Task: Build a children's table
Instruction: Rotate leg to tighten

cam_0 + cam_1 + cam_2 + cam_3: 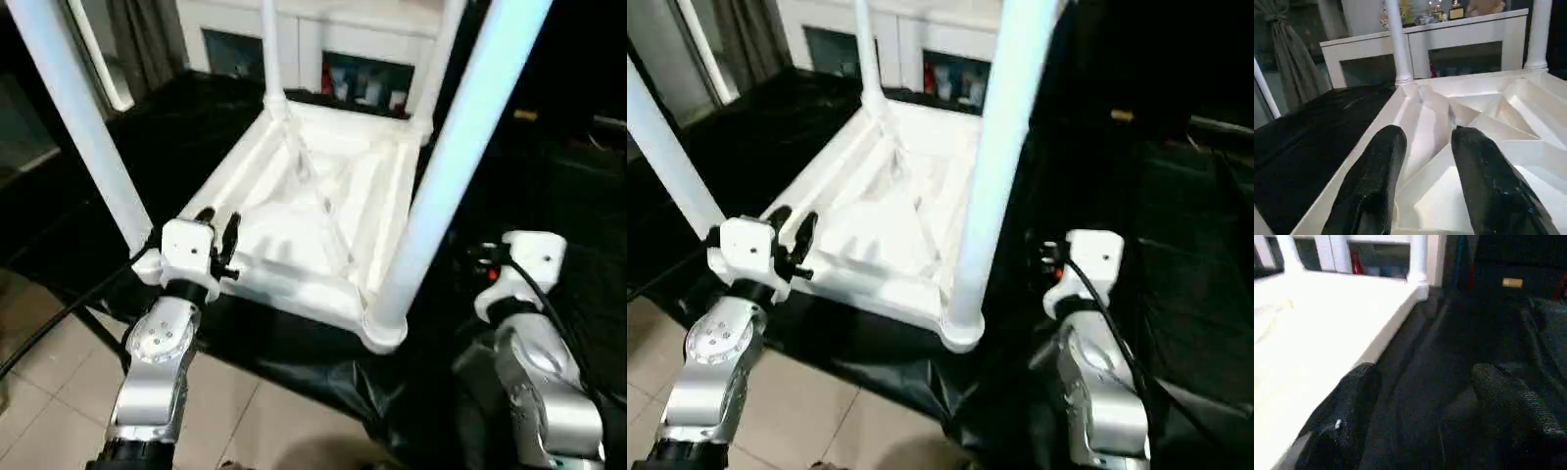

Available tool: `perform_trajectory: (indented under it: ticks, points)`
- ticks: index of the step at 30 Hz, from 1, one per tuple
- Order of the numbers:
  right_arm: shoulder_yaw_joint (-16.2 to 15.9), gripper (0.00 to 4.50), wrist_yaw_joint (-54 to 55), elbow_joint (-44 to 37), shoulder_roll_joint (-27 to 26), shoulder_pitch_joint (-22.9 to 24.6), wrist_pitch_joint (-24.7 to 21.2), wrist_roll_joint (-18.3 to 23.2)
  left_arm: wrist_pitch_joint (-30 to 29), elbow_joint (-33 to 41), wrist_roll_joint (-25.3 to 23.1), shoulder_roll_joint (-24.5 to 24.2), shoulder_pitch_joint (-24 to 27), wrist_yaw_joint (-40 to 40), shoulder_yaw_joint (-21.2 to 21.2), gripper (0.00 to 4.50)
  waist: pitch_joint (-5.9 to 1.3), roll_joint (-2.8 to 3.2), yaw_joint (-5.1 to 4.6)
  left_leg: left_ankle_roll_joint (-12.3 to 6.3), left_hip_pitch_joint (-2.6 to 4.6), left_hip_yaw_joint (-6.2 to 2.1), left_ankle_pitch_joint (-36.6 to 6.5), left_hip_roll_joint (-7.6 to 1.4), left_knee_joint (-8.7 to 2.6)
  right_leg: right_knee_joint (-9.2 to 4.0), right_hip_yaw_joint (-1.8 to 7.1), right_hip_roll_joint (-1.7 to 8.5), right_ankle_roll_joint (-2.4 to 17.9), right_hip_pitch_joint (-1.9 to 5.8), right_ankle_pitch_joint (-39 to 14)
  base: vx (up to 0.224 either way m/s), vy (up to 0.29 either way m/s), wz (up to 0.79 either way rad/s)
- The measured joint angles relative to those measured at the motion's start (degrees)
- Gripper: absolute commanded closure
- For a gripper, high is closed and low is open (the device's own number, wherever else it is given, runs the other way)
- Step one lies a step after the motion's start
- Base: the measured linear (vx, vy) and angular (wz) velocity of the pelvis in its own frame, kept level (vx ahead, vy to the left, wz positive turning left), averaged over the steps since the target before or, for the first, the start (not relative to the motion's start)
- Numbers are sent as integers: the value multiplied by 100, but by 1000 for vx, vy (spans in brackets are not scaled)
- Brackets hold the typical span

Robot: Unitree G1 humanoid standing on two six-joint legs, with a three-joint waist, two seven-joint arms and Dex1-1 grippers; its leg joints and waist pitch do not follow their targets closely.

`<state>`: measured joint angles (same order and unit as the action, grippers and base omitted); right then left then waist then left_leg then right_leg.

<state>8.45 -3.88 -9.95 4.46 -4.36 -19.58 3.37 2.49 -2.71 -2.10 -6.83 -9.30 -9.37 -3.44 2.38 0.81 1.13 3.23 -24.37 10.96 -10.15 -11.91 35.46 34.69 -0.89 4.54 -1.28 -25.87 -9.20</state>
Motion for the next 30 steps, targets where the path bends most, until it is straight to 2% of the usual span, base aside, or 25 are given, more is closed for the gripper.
perform_trajectory:
  ticks: [2,3,4,6,7,8,9,10,11,12,13,14,15,16,17,18,19,20,21,22,23,24,25,28,30]
  points:
    - [15,120,34,80,-2,-4,-4,3,48,-1,15,-3,10,-4,-14,251,10,-6,-25,19,60,-1,-14,4,-2,-24,-1,15,-61,45,-39,-71,18,-4]
    - [19,120,36,127,-18,-2,-6,25,54,-1,16,-4,16,-3,-20,251,20,-7,-45,20,131,0,-18,7,-24,-72,-18,41,-91,81,-58,-95,37,-7]
    - [16,120,34,132,-31,-14,-6,57,58,4,18,-6,30,3,-32,251,27,-18,-46,17,173,57,-84,3,6,-100,10,35,-106,70,-68,-110,71,-31]
    - [14,120,30,133,-51,-25,2,80,59,0,24,-12,68,6,-57,251,38,-28,-51,-21,265,114,-206,6,100,-133,46,68,-111,73,-71,-86,99,-51]
    - [20,120,30,143,-50,8,12,83,59,-2,27,-32,86,6,-63,251,57,-35,-103,-34,358,146,-214,9,121,-182,14,95,-140,103,-90,-13,143,-90]
    - [21,120,34,147,-54,35,13,88,65,-5,39,-49,93,6,-82,251,80,-44,-190,-59,430,176,-237,0,125,-227,-79,126,-156,138,-123,-13,143,-90]
    - [55,120,47,147,-72,70,15,103,74,-16,77,-73,87,6,-114,251,131,-55,-276,-82,500,247,-255,-30,94,-124,-277,254,-91,232,-282,-61,143,-88]
    - [130,120,89,124,-108,183,28,119,85,-36,86,-111,60,-3,-95,251,172,-101,-293,-102,592,401,-268,-46,80,379,-419,389,57,214,-577,-86,98,-71]
    - [211,120,121,131,-114,308,27,127,123,-25,99,-94,40,-11,-51,251,169,-194,-216,-110,668,588,-276,-75,83,805,-525,443,151,300,-692,-86,98,-71]
    - [283,120,151,135,-114,330,26,128,172,-5,115,-105,63,-14,-59,251,145,-319,-91,-88,714,782,-289,-78,89,967,-444,418,134,471,-874,-21,-20,-73]
    - [314,120,161,128,-69,247,46,135,194,-30,118,-88,133,-13,-87,251,54,-392,4,-40,587,683,-404,-48,256,933,-187,266,-43,465,-1160,4,18,-77]
    - [348,120,156,122,-35,241,70,152,196,-53,117,-67,223,-28,-41,251,36,-340,129,-147,356,326,-615,87,546,898,-78,247,-92,364,-1130,4,18,-77]
    - [356,120,82,144,27,285,102,183,209,-67,118,-66,381,-30,-37,251,2,-262,169,-302,93,-288,-675,406,1043,764,-21,269,-179,349,-972,21,109,-51]
    - [352,120,-4,150,52,336,116,211,226,-70,119,-71,441,-26,-50,251,-25,-243,168,-331,-12,-480,-685,546,1105,679,29,287,-230,363,-855,20,130,-13]
    - [350,120,-68,150,96,335,131,257,268,-64,128,-82,448,-24,-80,251,-53,-192,185,-338,-94,-583,-687,573,1027,589,32,295,-256,369,-793,20,130,-13]
    - [337,120,-152,149,115,310,165,308,314,-29,147,-113,452,-20,-152,251,-82,-89,221,-401,-101,-671,-623,522,644,489,-10,277,-209,389,-725,-1,173,0]
    - [325,120,-209,145,111,278,195,332,357,6,177,-141,455,-10,-209,251,-112,50,220,-326,-60,-722,-344,431,303,423,-90,229,-235,421,-694,21,182,0]
    - [278,120,-324,151,91,263,219,387,417,41,183,-213,481,37,-296,251,-106,88,172,-149,-22,-694,-246,419,298,414,-114,201,-210,429,-690,21,182,0]
    - [101,120,-559,139,81,254,231,508,459,60,179,-322,578,120,-449,251,-85,52,111,-214,-18,-672,-262,432,301,440,-134,181,161,419,-703,19,184,1]
    - [-15,120,-796,88,91,256,234,636,500,63,183,-401,684,156,-554,251,-65,47,91,-250,-18,-645,-268,441,301,439,-163,124,311,424,-728,-9,178,-6]
    - [-64,120,-1008,20,129,261,234,768,538,64,197,-428,764,154,-628,251,-62,4,82,-282,-19,-627,-267,452,302,418,-164,55,319,447,-728,-9,178,-6]
    - [-115,120,-1291,-89,245,272,233,939,616,113,401,-426,903,-11,-666,251,-72,-55,83,-302,-15,-599,-258,459,299,331,-131,27,312,487,-712,-24,138,-4]
    - [-130,120,-1474,-178,349,323,236,1031,692,190,579,-382,1029,-169,-678,251,-61,-56,97,-319,-7,-566,-246,459,279,272,-133,48,291,514,-671,-46,114,0]
    - [-39,120,-1721,-159,474,476,351,1151,872,712,1457,-429,1636,-1177,-506,251,-25,-219,95,-268,69,-405,-220,428,138,100,-119,108,155,588,-569,-49,67,1]
    - [218,120,-1605,63,479,456,445,1178,810,1015,1764,-565,1959,-1689,-278,251,-10,-282,104,-256,106,-340,-214,417,55,28,-102,127,73,598,-603,-54,16,0]
